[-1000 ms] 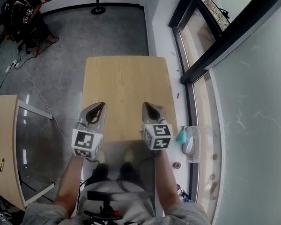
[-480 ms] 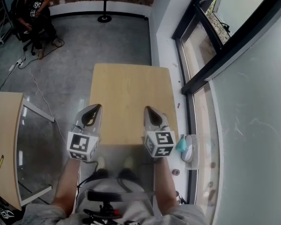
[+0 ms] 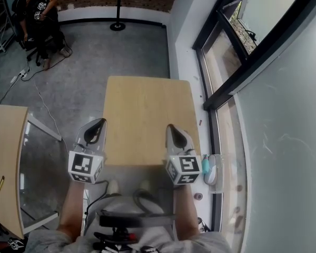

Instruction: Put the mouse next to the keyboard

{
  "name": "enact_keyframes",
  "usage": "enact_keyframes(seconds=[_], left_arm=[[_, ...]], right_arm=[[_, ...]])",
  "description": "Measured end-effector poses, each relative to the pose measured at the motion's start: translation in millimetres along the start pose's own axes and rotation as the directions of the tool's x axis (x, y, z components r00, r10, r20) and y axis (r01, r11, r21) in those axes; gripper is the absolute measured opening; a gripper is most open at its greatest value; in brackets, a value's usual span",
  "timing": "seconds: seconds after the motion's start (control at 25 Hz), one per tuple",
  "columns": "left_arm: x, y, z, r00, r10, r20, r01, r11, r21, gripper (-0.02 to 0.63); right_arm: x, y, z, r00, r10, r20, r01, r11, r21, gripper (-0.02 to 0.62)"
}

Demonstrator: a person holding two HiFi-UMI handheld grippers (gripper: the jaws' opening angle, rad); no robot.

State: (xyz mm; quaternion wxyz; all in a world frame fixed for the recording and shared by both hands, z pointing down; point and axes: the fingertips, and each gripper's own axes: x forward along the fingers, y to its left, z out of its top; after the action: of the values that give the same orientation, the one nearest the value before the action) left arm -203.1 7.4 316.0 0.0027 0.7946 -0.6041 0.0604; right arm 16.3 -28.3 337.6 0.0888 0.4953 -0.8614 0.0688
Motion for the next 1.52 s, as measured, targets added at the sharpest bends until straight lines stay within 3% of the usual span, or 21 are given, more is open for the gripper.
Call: enact_keyframes(seconds=[0.44, 1.52], left_arm=[[-19.3, 3.4, 19.9, 0.999, 0.011, 0.045, -0.012, 1.000, 0.023, -0.002], [-35.3, -3.3, 18.5, 0.999, 0.025, 0.042, -0.026, 1.000, 0.016, -0.002]], right_arm=[[-25.1, 1.6, 19.1, 0.998, -0.025, 0.063, 0.024, 1.000, 0.013, 0.014], [-40.1, 6.4, 9.5, 0.998, -0.021, 0.055, 0.020, 1.000, 0.014, 0.014]])
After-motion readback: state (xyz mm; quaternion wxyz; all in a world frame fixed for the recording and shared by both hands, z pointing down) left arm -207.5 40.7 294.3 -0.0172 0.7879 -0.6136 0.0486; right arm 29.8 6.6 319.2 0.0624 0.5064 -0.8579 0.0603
